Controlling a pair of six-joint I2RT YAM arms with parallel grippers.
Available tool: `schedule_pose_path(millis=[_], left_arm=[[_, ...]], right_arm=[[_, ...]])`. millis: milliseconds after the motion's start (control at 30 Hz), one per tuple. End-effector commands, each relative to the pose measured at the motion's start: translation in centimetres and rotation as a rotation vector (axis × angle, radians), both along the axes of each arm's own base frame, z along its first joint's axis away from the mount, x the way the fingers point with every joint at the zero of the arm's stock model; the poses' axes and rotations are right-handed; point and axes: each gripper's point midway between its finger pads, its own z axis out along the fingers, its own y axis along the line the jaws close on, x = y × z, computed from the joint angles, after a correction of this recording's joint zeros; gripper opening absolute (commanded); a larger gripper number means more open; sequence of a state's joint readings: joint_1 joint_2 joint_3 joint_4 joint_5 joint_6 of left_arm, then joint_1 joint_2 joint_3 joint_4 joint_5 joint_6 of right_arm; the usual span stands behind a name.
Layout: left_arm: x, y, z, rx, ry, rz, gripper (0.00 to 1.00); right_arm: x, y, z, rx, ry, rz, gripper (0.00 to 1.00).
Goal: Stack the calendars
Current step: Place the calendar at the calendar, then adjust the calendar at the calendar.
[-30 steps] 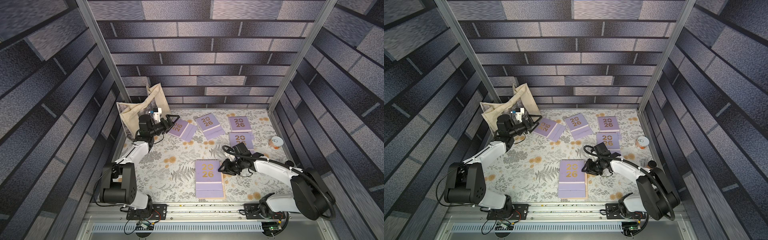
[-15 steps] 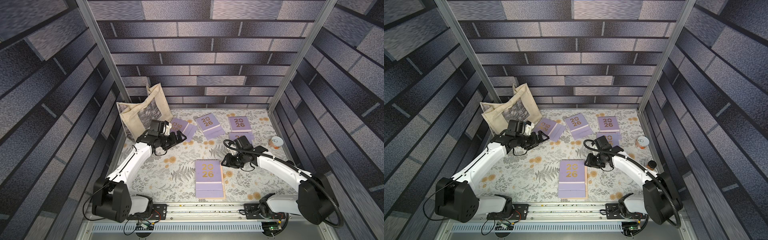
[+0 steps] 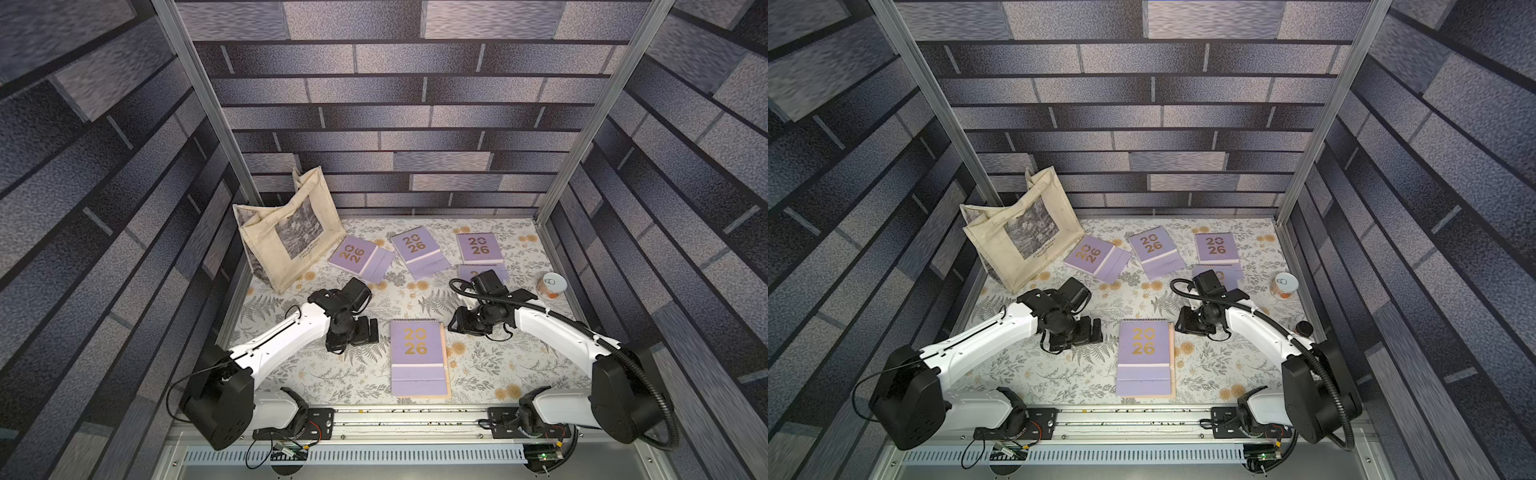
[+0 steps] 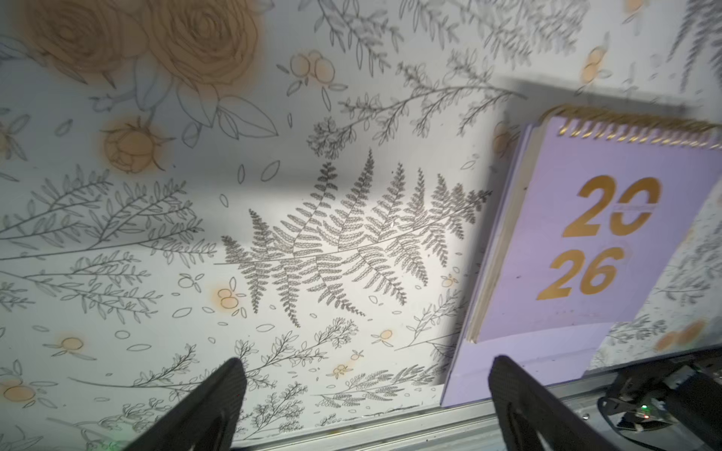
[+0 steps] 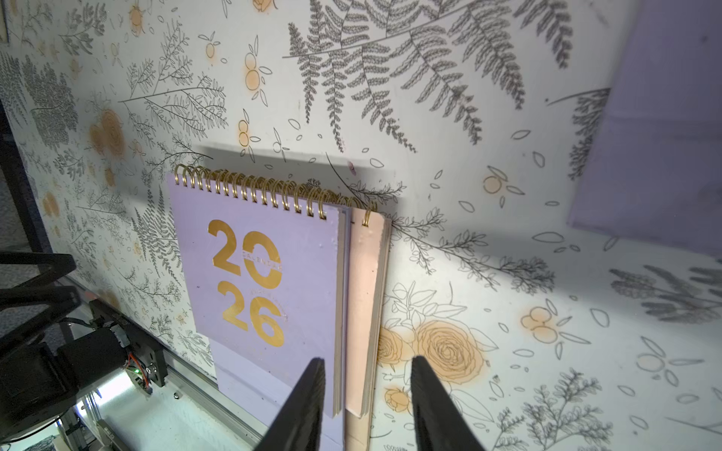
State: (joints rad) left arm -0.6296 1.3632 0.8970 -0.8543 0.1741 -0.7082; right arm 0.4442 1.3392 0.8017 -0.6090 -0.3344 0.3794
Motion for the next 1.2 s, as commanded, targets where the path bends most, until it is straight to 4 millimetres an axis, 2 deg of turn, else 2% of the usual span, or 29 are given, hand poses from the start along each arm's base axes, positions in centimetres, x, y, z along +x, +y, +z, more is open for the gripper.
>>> schedule_pose_path(millis=[0,167,300,433,700,1167], left_arm=[[0.2,0.2,-1.5,0.125,0.013,-0.004,1.0],[0.4,0.2,-3.1,0.174,0.035,-0.031,1.0],[0.9,-0.2,-3.5,0.204,0.028,-0.04,1.0],[1.6,-1.6,-3.9,0.182,0.016,-0.041,1.0],[1.5,-3.7,-4.2,0.18,0.015,-0.07,1.0],[0.9,-5.2,-4.2,0.135,0.023,-0.073,1.0]], right_arm=[[-0.8,-1.2,-0.8,-0.061,0.014,0.015,0.39],[-1.6,-2.4,-1.5,-0.11,0.012,0.014,0.39],[-1.9,-2.6,-2.1,-0.114,0.023,0.013,0.39],[-2.1,-2.6,-2.4,-0.115,0.023,0.013,0.39],[-2.2,-2.6,-2.7,-0.116,0.031,0.014,0.39],[-2.0,-2.4,-3.3,-0.118,0.042,0.022,0.38]])
